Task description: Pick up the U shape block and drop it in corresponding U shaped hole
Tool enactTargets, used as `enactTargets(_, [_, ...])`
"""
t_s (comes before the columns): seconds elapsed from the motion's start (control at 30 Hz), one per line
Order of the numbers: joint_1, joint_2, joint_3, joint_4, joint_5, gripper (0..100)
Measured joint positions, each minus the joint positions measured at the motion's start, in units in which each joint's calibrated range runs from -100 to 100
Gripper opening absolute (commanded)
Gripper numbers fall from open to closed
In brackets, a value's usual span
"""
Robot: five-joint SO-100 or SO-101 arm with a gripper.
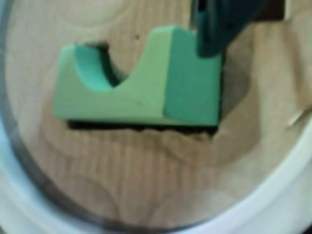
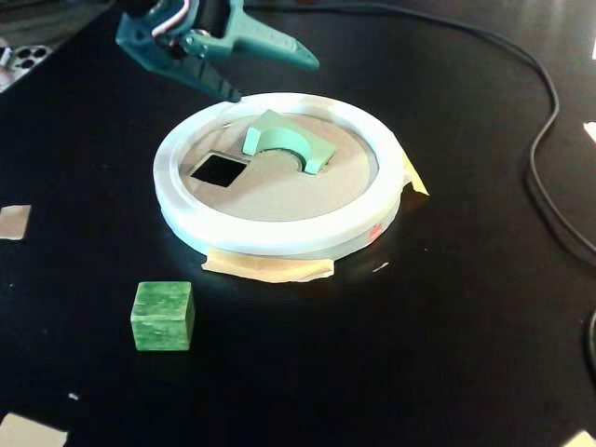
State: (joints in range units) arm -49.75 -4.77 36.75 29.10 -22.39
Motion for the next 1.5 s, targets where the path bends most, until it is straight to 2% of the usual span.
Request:
enactTargets(0.17, [0.0,0.0,4.39,-9.31,0.0,100])
enactTargets(0.4, [0.8,5.71,4.59,-15.32,0.0,100])
enactTargets(0.87, [5.69,8.38,4.59,-16.29,-0.05,100])
enactTargets(1.07, [5.39,14.18,4.69,-24.93,-0.29,100])
enactTargets(1.5, [5.49,13.55,7.91,-27.55,-0.34,100])
